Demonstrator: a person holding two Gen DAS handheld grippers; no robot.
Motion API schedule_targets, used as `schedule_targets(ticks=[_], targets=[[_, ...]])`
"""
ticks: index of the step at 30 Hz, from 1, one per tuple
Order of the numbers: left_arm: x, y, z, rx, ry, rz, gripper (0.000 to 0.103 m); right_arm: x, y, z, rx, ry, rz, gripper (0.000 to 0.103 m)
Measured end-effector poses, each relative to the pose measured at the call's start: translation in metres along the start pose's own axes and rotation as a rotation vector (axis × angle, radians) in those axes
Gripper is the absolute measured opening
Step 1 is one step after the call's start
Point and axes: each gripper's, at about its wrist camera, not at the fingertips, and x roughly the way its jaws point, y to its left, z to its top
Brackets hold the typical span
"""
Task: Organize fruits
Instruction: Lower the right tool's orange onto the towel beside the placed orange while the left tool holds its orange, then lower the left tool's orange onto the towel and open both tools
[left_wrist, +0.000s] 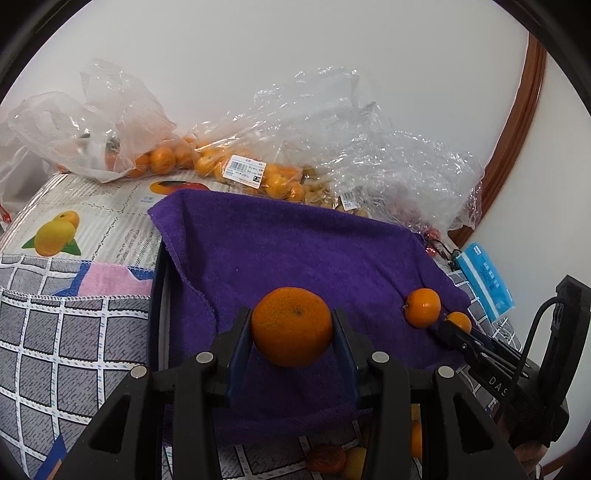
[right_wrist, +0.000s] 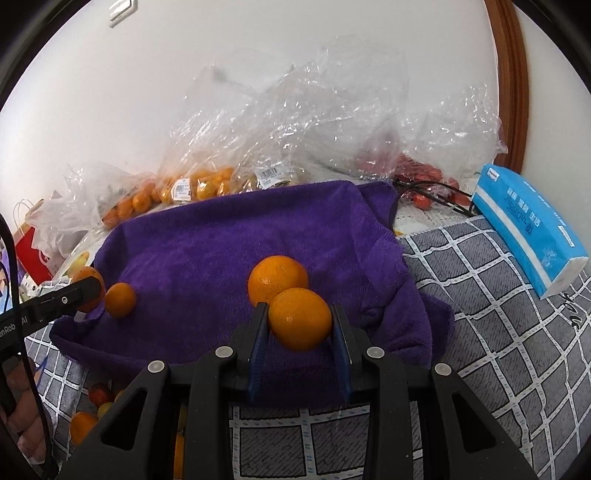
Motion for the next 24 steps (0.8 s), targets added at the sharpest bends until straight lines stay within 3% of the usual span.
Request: schedule_targets(ticks=[12, 24], targets=[[0.0041, -0.0016, -0.002, 0.012, 0.017, 0.004, 0.04, 0.0001, -0.0013, -0.0012, -0.004, 0.003, -0.003, 0.033], [0.0074, -0.0088, -0.0049, 0.04, 0.046, -0.039, 0.04, -0.0005, 0.0027, -0.0019, -0.016, 0.001, 0.006, 0.037]])
